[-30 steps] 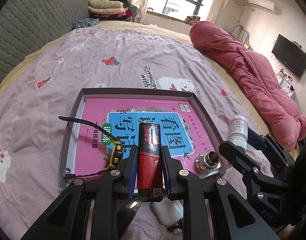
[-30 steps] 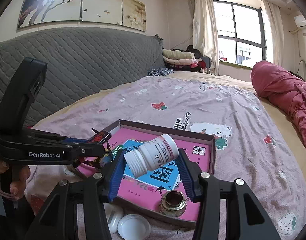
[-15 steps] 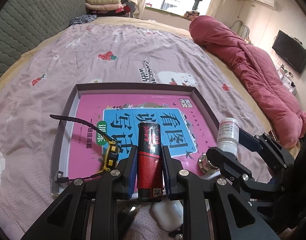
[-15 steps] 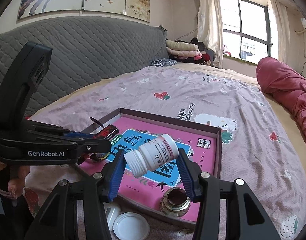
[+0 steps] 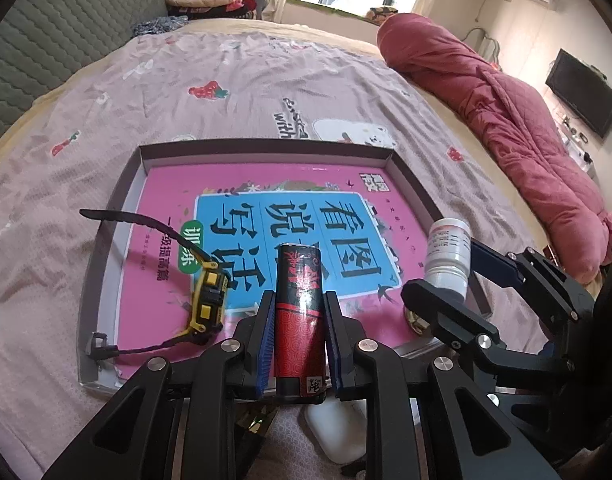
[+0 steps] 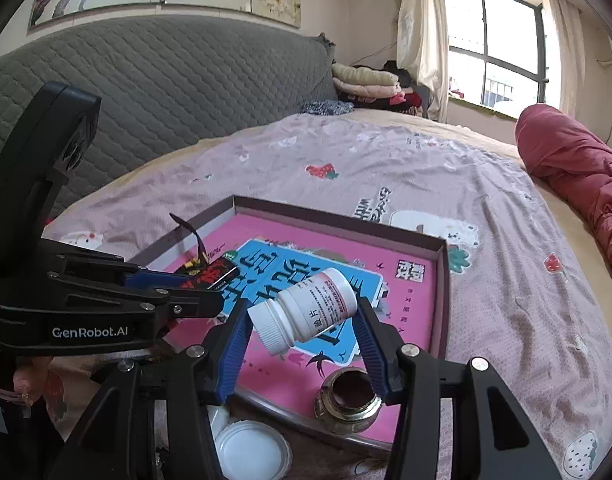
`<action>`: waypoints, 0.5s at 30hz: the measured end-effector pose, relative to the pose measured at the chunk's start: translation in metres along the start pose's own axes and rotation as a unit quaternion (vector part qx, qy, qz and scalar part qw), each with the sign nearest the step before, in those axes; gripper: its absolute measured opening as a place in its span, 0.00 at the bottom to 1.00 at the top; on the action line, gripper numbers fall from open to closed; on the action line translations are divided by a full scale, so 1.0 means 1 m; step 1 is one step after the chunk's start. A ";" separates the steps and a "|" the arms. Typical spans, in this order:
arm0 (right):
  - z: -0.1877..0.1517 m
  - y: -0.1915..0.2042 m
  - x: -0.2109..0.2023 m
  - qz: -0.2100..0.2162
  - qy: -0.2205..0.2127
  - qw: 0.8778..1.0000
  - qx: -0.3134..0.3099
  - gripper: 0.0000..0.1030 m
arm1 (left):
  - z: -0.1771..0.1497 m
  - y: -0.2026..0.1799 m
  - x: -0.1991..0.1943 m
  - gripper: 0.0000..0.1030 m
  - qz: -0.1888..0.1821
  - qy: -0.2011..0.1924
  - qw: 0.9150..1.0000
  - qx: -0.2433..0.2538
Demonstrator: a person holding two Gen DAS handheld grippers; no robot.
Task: Organize rigid objects
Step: 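Carry the red lighter with left tool while right tool carries the pill bottle over the tray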
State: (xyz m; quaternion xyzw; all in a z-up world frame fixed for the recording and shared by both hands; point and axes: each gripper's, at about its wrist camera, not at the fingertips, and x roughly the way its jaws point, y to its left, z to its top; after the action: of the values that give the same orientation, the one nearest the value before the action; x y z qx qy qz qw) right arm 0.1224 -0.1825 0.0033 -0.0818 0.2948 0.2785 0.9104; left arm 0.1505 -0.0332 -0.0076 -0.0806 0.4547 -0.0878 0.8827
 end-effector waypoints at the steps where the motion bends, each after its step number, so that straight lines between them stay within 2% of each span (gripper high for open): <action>1: -0.001 0.000 0.002 0.000 0.003 1.000 -0.002 0.50 | 0.000 0.000 0.001 0.22 0.001 0.001 1.000 0.001; 15: -0.007 0.009 0.018 0.003 0.035 0.999 -0.026 0.50 | -0.004 0.001 0.011 0.22 0.004 0.012 1.000 0.002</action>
State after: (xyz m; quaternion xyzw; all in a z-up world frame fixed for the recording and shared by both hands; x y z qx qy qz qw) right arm 0.1255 -0.1691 -0.0128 -0.1137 0.3192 0.2859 0.8964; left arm 0.1531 -0.0347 -0.0189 -0.0760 0.4652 -0.0859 0.8778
